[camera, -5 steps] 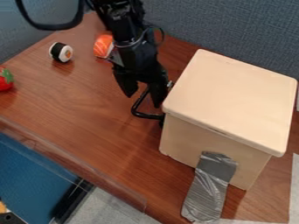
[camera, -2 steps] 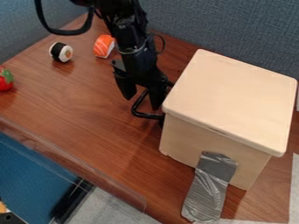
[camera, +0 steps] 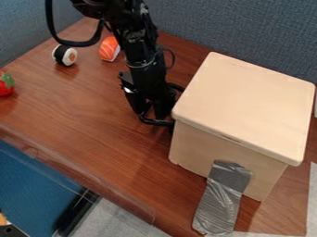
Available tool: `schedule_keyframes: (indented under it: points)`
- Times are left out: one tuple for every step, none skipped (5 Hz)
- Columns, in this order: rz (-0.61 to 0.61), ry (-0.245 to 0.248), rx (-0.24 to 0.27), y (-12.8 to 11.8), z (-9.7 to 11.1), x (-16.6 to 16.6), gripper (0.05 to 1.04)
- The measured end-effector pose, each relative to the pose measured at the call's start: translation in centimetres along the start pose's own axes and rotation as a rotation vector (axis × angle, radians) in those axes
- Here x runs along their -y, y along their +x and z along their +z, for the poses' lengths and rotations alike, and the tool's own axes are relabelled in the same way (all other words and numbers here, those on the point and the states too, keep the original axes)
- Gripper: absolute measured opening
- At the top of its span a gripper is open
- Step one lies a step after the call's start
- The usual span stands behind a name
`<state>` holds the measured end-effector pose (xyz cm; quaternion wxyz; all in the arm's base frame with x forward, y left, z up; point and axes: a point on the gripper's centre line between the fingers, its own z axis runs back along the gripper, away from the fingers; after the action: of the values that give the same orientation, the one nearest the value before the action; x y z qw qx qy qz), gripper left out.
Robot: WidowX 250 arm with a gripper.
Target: Open the drawer
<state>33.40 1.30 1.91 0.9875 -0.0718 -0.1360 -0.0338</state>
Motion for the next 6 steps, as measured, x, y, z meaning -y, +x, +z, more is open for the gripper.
schedule_keyframes:
  points:
    - [-0.012,-0.003,0.000,0.0,0.0,0.0,0.345]
    - [0.006,-0.014,-0.005,-0.1,0.0,0.2,0.191]
    - [0.032,-0.019,-0.015,-0.3,0.1,-0.4,0.169]
    - [0.037,-0.013,-0.013,-0.4,0.4,-1.6,0.168]
    - [0.061,-0.006,-0.011,-0.6,0.7,-2.8,0.155]
    - [0.066,-0.001,-0.009,-0.7,0.9,-3.8,0.154]
